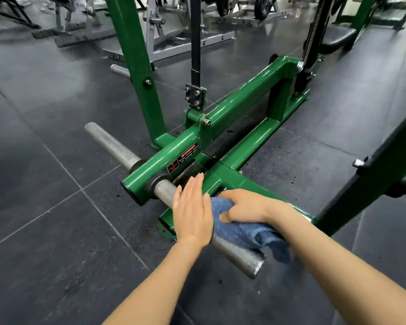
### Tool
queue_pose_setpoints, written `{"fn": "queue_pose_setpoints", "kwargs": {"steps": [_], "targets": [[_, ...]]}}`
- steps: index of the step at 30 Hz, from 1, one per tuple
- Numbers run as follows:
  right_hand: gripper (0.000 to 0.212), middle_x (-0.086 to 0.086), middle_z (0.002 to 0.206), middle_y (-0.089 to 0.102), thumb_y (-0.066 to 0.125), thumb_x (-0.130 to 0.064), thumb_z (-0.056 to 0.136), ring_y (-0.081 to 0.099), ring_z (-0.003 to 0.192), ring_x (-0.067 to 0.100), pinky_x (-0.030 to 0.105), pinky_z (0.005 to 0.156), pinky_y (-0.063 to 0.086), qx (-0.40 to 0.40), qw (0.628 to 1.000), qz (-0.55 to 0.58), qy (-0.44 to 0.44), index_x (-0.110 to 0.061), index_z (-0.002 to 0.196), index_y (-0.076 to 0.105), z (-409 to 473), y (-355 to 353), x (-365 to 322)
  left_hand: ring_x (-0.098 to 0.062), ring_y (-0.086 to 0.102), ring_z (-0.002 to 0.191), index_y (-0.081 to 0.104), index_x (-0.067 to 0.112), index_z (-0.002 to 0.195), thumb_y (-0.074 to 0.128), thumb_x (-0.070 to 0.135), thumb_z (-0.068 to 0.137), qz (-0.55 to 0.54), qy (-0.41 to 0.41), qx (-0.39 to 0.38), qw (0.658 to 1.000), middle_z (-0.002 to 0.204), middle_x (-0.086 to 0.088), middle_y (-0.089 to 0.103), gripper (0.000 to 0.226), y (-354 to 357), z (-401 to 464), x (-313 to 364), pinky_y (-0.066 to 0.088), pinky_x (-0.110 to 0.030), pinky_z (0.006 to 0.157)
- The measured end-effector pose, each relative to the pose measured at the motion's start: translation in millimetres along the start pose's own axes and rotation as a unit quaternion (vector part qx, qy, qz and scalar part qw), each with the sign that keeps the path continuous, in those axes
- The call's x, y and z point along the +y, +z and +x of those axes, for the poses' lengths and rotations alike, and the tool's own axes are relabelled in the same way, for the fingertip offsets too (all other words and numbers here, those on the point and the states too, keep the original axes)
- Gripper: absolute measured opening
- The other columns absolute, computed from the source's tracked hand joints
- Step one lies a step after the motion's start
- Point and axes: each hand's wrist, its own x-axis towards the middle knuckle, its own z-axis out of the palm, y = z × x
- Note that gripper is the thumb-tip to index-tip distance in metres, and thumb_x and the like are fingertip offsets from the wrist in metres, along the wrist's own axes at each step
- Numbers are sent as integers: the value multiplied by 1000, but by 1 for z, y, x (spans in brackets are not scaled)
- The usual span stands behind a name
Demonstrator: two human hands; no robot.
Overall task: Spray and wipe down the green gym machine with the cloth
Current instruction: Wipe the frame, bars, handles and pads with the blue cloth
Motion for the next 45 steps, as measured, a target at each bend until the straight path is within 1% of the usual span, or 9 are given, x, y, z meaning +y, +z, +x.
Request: {"fn": "queue_pose_setpoints", "kwargs": {"steps": [5,11,21,26,31,36,40,43,45], "targets": [[26,6,104,65,59,-6,89,59,95,15,36,92,48,13,986,164,0,-2,115,58,7,10,18,-13,33,140,36,15,148,14,37,94,0,17,5,1000,149,1,42,62,2,0,-2,15,-40,119],[7,-7,94,64,62,-23,88,61,91,12,27,85,48,-69,997,-29,6,-28,90,57,8,-13,0,-14,37,139,40,15,146,19,36,95,-5,39,-1,999,146,3,46,59,1,-1,-4,17,-40,117],[39,16,110,67,63,-18,82,59,91,14,37,91,49,-21,987,159,-14,4,114,59,49,5,5,-11,45,130,38,11,145,24,34,96,-53,52,36,997,143,2,49,56,3,-2,-6,20,-39,114],[41,12,101,68,62,-31,76,60,89,15,33,87,48,-1,984,134,-116,-3,105,62,58,5,10,-6,27,141,24,15,150,25,40,101,-39,132,6,991,151,2,37,56,-5,-8,-24,12,-29,119],[9,-5,85,62,64,-13,88,56,77,6,21,72,44,-22,973,155,-170,-12,97,64,102,3,3,-9,18,146,27,16,150,9,62,97,15,20,35,999,156,5,26,73,-5,-7,-60,7,-26,120],[7,-3,83,65,61,-14,89,59,75,8,20,71,46,-30,967,177,-179,-17,84,64,136,3,-12,4,-1,146,9,25,152,12,64,93,13,-19,32,999,157,18,6,70,-4,-6,-61,3,-18,119],[12,5,101,71,60,-14,90,64,88,14,27,85,49,-49,954,225,-191,-15,99,68,141,6,-10,0,6,146,11,29,147,21,59,90,4,-31,57,998,159,9,13,66,-2,-3,-64,10,-23,120],[11,-6,92,69,60,-17,91,62,77,4,14,67,49,-93,961,167,-201,-18,99,67,126,-3,-2,-1,12,146,21,21,151,23,60,89,14,-40,64,997,158,6,19,74,-2,-7,-61,15,-24,120],[11,-2,95,71,61,-21,90,65,81,10,23,75,50,-114,967,115,-199,-17,97,69,115,-10,2,-5,17,146,23,18,152,22,59,88,27,-48,59,997,158,3,22,76,-5,-7,-59,18,-25,119]]}}
